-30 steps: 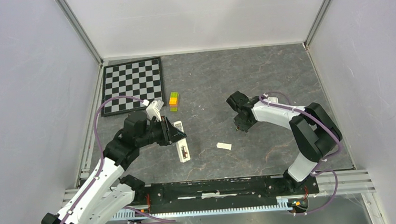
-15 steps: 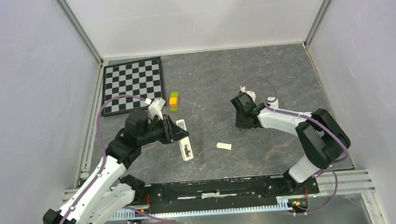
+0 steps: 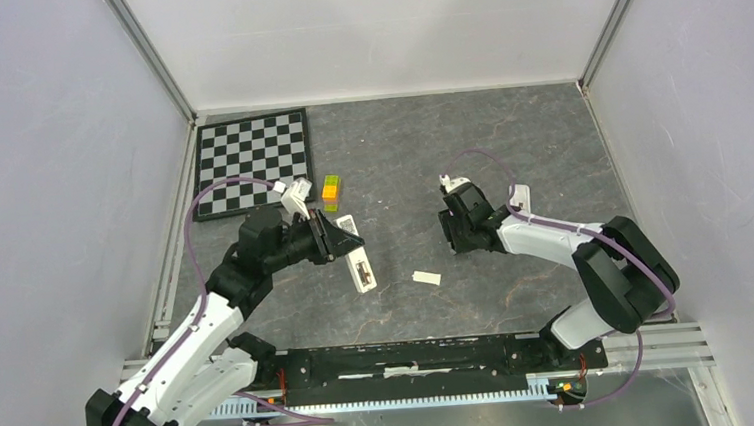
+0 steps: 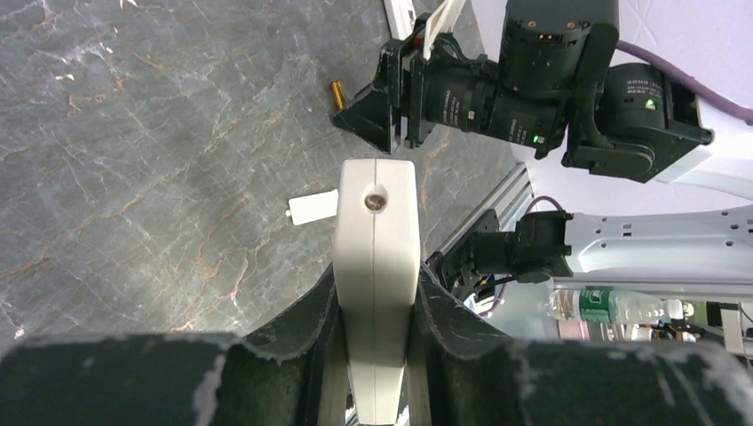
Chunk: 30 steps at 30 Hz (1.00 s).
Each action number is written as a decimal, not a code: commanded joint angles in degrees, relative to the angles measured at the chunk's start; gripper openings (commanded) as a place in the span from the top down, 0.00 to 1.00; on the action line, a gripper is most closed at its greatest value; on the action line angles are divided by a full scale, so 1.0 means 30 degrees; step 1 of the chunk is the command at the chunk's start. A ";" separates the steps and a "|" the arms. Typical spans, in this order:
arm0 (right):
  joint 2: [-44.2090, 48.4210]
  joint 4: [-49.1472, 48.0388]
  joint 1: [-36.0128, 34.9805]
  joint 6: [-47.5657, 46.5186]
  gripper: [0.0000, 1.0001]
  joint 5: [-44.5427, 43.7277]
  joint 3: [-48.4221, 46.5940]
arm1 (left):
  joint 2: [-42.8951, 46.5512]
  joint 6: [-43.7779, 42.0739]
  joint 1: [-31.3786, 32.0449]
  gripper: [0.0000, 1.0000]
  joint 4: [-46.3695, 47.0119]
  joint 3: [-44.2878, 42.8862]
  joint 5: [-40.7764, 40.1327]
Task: Load the batteries into the remote control
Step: Pick up the battery from the center of the board.
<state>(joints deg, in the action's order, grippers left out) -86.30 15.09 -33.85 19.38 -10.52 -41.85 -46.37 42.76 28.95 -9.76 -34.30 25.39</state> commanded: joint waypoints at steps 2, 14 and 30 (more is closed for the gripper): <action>-0.0853 0.1687 0.0032 -0.0668 0.53 -0.1377 0.0300 | -0.0481 0.0732 -0.0097 0.98 0.2296 0.0152 -0.0955; -0.1491 0.1350 0.0018 -0.0163 1.00 -0.0843 -0.0070 | -0.2595 0.1597 -0.0084 0.98 0.4609 0.0675 -0.0299; 0.4847 -0.2209 -0.1161 0.1018 1.00 0.7309 0.0693 | -0.9445 0.4456 -0.0026 0.98 1.2092 0.1825 0.0666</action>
<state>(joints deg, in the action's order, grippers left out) -75.70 13.28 -36.18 19.70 5.43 -39.24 -71.35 52.31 28.95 15.29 -29.08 25.61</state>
